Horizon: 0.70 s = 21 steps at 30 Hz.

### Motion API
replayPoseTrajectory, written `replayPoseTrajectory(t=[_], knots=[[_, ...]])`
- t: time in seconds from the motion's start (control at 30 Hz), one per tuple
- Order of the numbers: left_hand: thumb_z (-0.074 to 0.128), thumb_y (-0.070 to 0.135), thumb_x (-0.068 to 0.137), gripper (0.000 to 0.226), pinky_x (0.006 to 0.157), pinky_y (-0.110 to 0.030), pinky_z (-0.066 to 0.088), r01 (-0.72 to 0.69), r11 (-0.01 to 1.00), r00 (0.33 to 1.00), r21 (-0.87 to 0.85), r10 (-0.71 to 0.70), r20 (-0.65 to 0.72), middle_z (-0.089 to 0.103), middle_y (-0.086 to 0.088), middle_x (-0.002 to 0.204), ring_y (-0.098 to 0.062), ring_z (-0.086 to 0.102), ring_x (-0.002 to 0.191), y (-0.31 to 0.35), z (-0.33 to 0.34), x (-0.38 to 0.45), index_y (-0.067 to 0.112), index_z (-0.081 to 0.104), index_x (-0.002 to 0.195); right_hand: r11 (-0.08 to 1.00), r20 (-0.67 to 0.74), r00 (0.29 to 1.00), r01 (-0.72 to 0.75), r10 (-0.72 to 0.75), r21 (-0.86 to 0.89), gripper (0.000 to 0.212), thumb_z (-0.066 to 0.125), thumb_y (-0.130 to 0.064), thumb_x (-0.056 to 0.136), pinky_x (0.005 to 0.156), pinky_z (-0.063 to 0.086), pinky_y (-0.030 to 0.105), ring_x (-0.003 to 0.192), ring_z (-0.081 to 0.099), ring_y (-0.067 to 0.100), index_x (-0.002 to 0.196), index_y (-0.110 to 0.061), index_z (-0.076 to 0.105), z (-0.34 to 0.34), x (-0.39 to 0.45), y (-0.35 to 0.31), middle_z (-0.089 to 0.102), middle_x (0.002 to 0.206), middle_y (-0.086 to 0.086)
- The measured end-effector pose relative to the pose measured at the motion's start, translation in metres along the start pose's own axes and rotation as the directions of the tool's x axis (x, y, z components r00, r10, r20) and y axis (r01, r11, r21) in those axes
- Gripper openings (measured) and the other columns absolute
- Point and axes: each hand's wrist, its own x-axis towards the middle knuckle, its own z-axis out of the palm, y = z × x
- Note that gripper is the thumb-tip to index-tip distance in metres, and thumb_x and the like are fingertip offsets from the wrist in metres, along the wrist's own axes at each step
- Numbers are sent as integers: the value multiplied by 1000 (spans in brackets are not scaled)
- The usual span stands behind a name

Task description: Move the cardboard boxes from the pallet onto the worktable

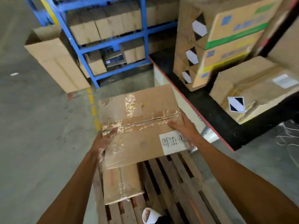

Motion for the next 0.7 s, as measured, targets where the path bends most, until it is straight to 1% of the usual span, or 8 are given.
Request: replayPoseTrajectory(t=[0.1,0.2,0.33,0.37,0.43,0.5,0.63,0.7], knots=[[86,30,76,65,74,-51,60,-14,999,993,33,10,117,71,-15,121,-30,74,94,23,51,-11,15,59,133,999,-105,994,26,-23,34,81,80,-55,75,87,58,33,98,68,13,142,-48,36,-62,-30,-8,65,121,-10],[93,47,60,82,85,-52,59,-85,992,977,91,65,203,75,-9,106,-26,72,90,41,107,-31,12,63,128,998,-199,980,23,-12,52,79,80,-53,76,94,53,32,107,63,14,142,-36,42,-125,-61,-9,61,122,-9],[73,24,91,16,55,-22,54,-135,988,946,77,105,307,73,1,74,-6,66,55,63,180,-68,11,69,99,995,-277,961,47,-20,92,81,78,-59,76,99,51,38,112,63,19,142,-25,45,-194,-99,-8,62,128,-2],[72,23,91,15,59,-24,54,-153,985,932,76,118,342,73,1,77,-5,67,56,69,191,-72,12,69,100,994,-304,952,50,-19,94,85,77,-61,75,99,49,36,115,60,18,145,-26,43,-205,-104,-11,59,129,-5],[81,31,81,44,73,-31,55,-212,970,902,115,149,406,75,-1,91,-9,70,71,80,221,-88,9,66,117,992,-351,935,91,-54,88,95,79,-70,66,103,49,40,120,60,20,144,-29,46,-240,-117,-10,61,130,-5],[84,32,73,70,77,-31,58,-292,948,875,128,211,435,74,-9,106,-14,72,84,91,246,-94,5,59,133,983,-380,923,114,-52,142,94,84,-70,54,96,55,45,105,71,22,133,-29,55,-270,-129,-12,72,117,0],[73,33,86,51,87,-42,56,-351,928,821,124,241,517,73,-13,118,-32,70,109,109,308,-112,11,62,130,968,-457,889,148,-40,201,55,84,-42,75,69,62,29,83,75,16,121,-22,61,-317,-150,-18,75,102,0],[71,31,89,45,91,-44,55,-365,927,795,84,264,546,74,-10,119,-30,69,111,116,339,-106,14,62,130,967,-527,849,170,-45,192,50,82,-44,77,67,61,27,80,74,16,117,-24,61,-340,-155,-18,74,99,-1]])
